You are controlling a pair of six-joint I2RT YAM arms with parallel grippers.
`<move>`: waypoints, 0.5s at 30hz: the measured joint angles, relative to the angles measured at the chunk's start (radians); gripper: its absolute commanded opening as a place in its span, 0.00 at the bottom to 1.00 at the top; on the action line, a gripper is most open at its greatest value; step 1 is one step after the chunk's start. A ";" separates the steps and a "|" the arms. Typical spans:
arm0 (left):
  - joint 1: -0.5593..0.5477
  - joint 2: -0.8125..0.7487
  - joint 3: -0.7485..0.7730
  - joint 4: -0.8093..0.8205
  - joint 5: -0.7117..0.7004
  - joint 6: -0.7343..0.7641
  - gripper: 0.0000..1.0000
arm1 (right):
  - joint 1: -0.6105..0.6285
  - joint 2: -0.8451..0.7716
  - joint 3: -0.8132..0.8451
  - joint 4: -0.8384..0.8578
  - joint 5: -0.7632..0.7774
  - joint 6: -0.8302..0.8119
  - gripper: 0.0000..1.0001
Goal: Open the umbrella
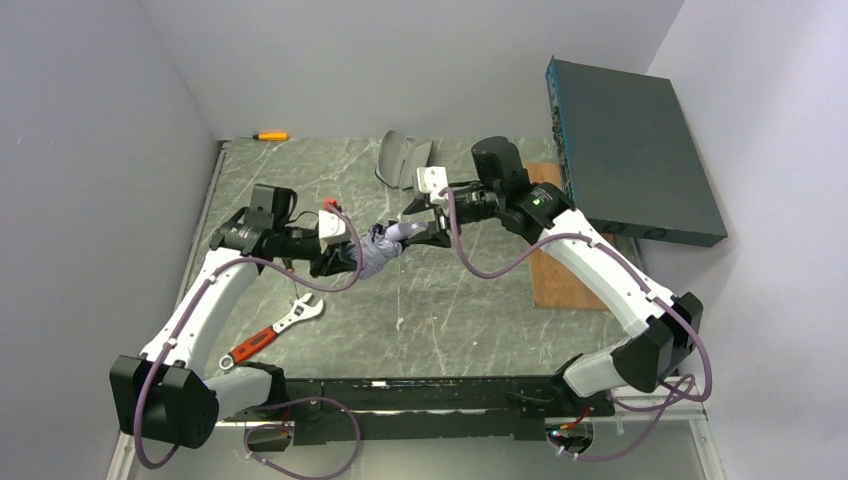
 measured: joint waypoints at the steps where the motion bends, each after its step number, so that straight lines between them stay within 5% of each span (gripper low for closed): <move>1: -0.008 0.000 0.000 0.000 0.000 0.001 0.00 | 0.000 0.005 -0.004 0.006 0.008 -0.001 0.56; 8: -0.031 -0.001 0.000 -0.003 -0.019 0.008 0.00 | 0.004 0.017 -0.005 -0.006 0.010 -0.026 0.48; 12: -0.034 0.000 0.004 -0.003 -0.019 -0.011 0.01 | 0.018 0.017 -0.005 -0.022 0.010 -0.067 0.18; 14: -0.036 0.006 0.013 -0.010 -0.026 -0.029 0.29 | 0.020 0.017 -0.005 -0.027 0.012 -0.090 0.00; 15: -0.039 0.010 0.016 -0.014 -0.027 -0.037 0.43 | 0.018 0.017 -0.003 -0.032 0.013 -0.099 0.00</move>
